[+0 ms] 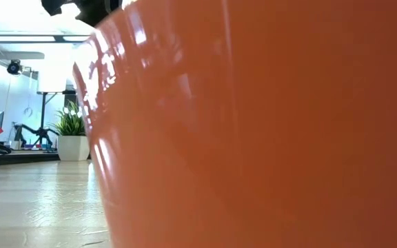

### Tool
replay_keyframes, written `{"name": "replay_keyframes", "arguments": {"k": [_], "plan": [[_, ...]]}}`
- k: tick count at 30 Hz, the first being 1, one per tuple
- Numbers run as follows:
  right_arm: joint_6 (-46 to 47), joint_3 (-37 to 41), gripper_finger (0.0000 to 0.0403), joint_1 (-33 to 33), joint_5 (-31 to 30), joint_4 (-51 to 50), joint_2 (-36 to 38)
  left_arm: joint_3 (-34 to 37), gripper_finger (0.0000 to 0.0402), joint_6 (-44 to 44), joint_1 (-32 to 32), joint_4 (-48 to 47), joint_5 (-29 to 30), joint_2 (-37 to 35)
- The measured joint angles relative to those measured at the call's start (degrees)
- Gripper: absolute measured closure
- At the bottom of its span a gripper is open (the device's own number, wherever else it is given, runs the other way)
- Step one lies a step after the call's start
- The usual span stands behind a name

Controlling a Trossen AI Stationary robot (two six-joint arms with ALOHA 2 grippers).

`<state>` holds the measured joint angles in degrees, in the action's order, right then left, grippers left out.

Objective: Pick & Place Mini bowls
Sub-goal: Stack the orange bowl on the orange bowl on the shelf

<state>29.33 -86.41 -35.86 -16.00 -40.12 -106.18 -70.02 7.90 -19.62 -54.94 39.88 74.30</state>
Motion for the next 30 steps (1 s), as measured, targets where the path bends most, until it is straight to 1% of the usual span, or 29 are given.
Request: {"name": "replay_keyframes", "arguments": {"k": [3,7,10,16,19,25,30], "plan": [[1.12,-1.63,0.0394,-0.02,0.04,0.11,-1.18,0.0,0.0303,1.11,0.0,0.02,0.0,0.0],[7.95,-2.15,0.0388,-0.04,0.79,-0.52,-2.0,0.0,0.0303,2.64,0.0,0.07,-0.02,-0.07],[11.0,-2.06,0.0372,-0.17,1.32,-0.27,-2.33,0.0,0.0303,3.61,0.0,0.11,-0.02,-0.29],[11.0,-2.13,0.0331,-0.42,1.45,0.06,-3.63,0.0,0.0303,4.22,0.0,0.39,-0.02,-0.35],[11.49,-2.08,0.0318,-0.42,1.47,0.67,-6.08,0.0,0.0303,4.47,0.0,0.37,-0.37,-0.37],[11.78,-3.28,0.0313,-0.32,1.47,1.61,-11.59,0.0,0.0303,8.69,0.0,0.46,-2.93,-0.37],[14.28,-5.52,0.0322,-0.24,1.49,1.7,-14.68,0.0,0.0303,10.23,0.0,0.42,-3.02,-0.37]]}}
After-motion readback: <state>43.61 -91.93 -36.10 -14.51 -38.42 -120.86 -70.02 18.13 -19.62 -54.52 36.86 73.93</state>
